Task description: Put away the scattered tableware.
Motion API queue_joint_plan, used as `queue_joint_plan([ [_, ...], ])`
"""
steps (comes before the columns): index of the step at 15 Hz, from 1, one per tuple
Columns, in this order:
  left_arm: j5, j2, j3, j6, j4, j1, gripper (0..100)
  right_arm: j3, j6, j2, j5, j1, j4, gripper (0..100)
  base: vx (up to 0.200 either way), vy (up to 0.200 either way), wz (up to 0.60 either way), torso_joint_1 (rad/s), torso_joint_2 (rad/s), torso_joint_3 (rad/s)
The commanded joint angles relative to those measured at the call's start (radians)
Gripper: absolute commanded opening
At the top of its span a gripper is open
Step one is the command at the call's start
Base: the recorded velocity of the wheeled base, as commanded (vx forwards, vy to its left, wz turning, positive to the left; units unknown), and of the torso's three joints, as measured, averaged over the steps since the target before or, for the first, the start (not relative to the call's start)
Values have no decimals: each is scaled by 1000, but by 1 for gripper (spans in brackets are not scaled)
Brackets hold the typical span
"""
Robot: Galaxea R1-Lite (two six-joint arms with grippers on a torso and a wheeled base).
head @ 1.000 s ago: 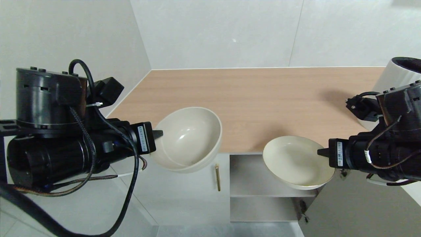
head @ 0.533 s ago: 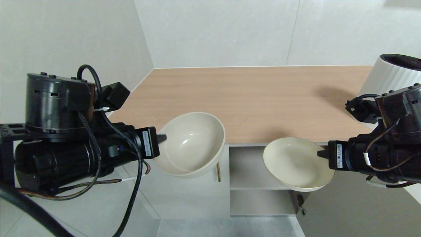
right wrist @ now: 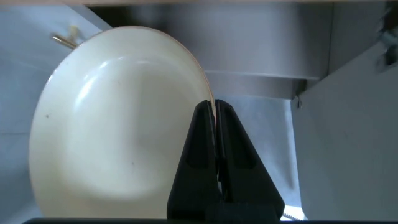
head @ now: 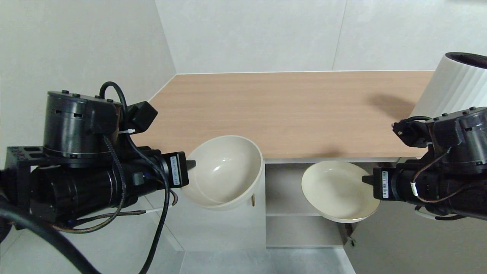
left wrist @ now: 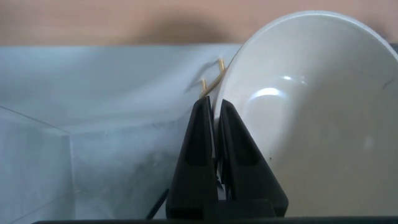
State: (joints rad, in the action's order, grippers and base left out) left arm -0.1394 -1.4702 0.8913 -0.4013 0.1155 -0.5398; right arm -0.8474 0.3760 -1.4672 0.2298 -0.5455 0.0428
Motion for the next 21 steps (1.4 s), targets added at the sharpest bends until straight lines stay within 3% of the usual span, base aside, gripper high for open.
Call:
queue_joint_plan([
  [1,0,-5,0,-1,1,0,0,5,0,-5,0,-1,2,0,0,0,0,-207,461,246],
  [13,0,-18,-6,2,1,-9,0,11,0,-27,-1,-1,2,0,0,0,0,-205,470,264],
  [16,0,-18,-12,16,1,-16,0,11,0,-36,-1,-1,2,0,0,0,0,-170,437,256],
  [21,0,-19,-15,19,1,-17,0,21,0,-53,0,-1,25,0,0,0,0,-34,89,50],
])
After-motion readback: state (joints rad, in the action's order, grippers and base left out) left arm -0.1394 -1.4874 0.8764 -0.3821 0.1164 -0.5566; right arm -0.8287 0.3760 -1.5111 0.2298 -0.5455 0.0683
